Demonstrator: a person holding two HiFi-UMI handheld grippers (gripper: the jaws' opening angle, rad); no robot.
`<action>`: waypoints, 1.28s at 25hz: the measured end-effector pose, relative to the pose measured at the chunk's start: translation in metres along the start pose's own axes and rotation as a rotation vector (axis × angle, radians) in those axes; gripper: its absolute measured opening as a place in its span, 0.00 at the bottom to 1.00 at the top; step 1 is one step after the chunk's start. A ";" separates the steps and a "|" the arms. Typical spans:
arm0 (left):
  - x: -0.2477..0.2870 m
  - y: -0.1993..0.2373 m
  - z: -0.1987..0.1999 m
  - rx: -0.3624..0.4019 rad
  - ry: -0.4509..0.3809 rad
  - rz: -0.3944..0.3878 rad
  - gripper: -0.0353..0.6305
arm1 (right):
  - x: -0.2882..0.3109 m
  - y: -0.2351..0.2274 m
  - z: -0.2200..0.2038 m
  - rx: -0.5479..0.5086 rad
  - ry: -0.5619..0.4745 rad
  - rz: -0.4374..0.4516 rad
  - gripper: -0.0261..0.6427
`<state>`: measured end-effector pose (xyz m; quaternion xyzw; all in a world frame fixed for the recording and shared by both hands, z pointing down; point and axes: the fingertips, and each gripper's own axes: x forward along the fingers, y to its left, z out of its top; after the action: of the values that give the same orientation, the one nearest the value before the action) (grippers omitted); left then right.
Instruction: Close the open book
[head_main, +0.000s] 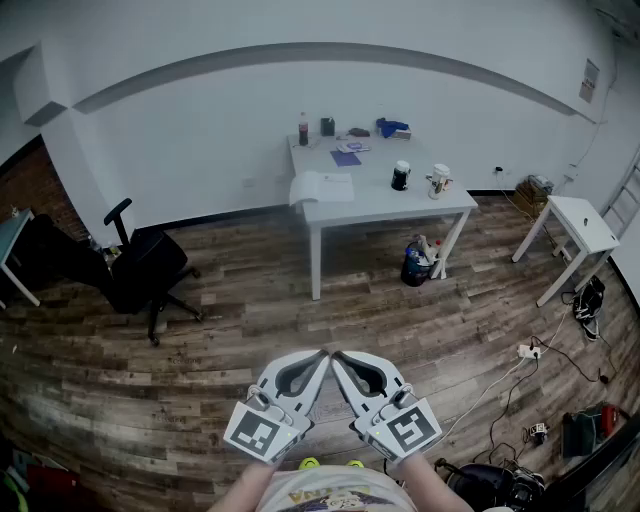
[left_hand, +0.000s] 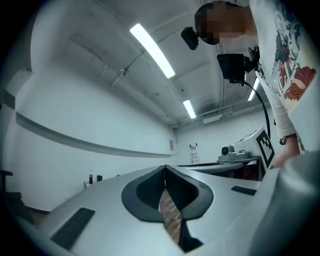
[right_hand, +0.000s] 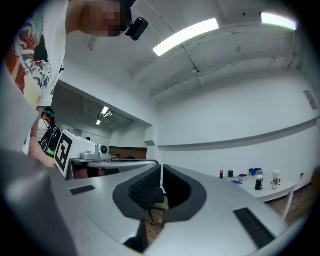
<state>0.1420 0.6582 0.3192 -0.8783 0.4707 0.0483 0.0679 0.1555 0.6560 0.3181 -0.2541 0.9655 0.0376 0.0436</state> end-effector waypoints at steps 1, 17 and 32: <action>-0.001 0.000 0.003 -0.003 -0.005 0.001 0.07 | 0.000 0.002 0.000 -0.002 -0.002 0.001 0.08; -0.016 0.002 0.015 -0.018 -0.029 -0.005 0.07 | 0.007 0.015 0.001 0.042 -0.014 -0.014 0.08; -0.037 0.023 0.011 -0.040 -0.035 -0.016 0.07 | 0.029 0.033 -0.009 0.033 0.006 -0.038 0.08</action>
<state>0.1019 0.6774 0.3122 -0.8823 0.4614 0.0724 0.0590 0.1130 0.6698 0.3259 -0.2718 0.9611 0.0201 0.0454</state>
